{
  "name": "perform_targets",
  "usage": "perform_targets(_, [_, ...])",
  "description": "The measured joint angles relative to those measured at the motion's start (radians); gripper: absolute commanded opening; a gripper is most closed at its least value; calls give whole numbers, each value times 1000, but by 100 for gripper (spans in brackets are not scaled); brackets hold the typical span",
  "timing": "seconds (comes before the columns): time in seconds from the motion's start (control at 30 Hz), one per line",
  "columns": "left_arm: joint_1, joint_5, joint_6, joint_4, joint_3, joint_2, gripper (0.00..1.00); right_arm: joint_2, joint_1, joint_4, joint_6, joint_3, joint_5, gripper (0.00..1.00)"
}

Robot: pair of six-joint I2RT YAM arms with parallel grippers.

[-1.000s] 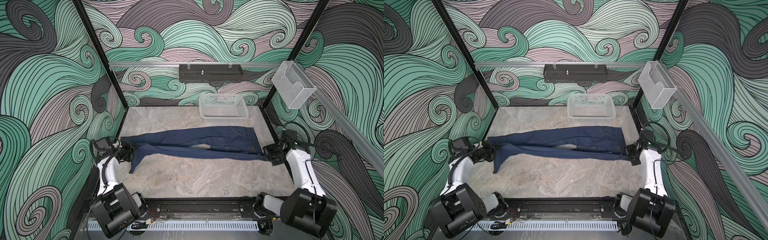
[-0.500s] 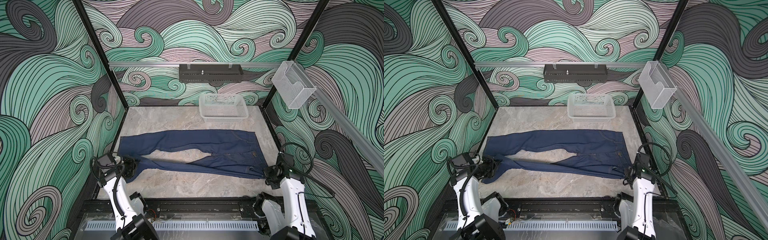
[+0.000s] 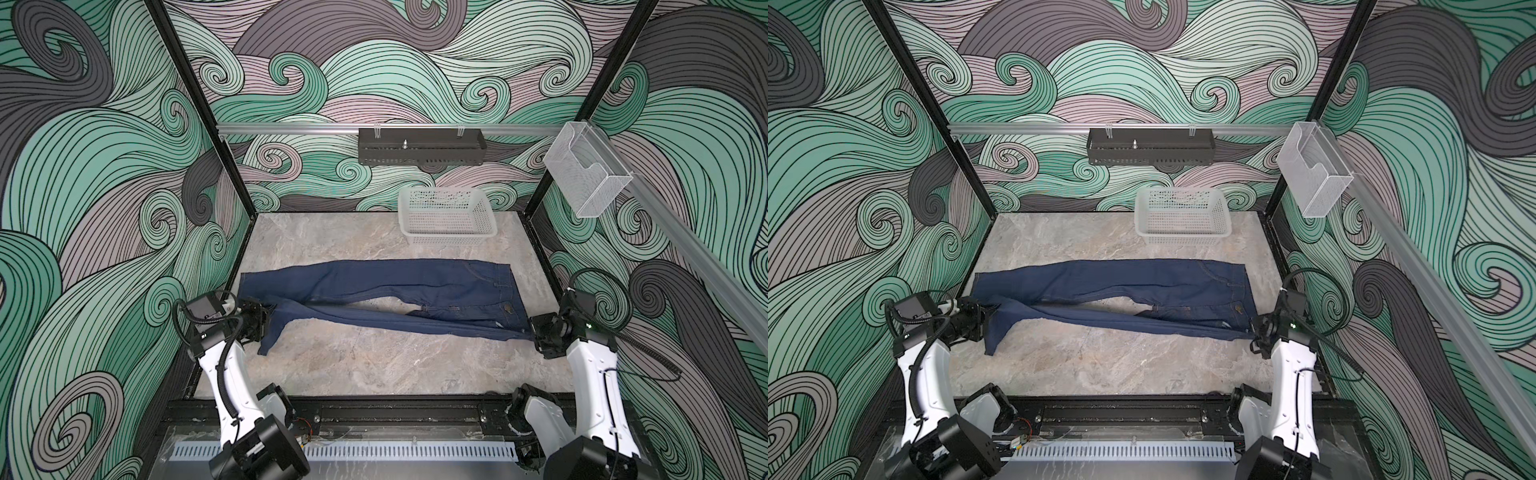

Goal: Fold and stack the trousers
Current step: Flatten out the trousers at the center of the table.

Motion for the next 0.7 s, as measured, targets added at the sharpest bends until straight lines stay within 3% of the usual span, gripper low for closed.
perform_targets(0.03, [3,-19,-1,-10,-24,-29,8,-13,-2,-7,0,-28,15,1])
perform_targets(0.1, [14,-68,0,-32,-73,-88,24,-37,-4,-24,-3,-80,48,12])
perform_targets(0.23, [35,-180,-5,-73,-96,-173,58,-106,-21,-51,-11,-141,143,58])
perform_targets(0.33, [38,-232,-3,-115,-77,-192,71,-146,-22,-68,-14,-145,184,78])
perform_targets(0.53, [38,-254,-1,-172,58,-155,80,-113,-22,-98,-23,-66,187,86])
perform_targets(0.7, [37,-224,-1,-155,127,-126,79,-43,-5,-44,-31,16,51,77])
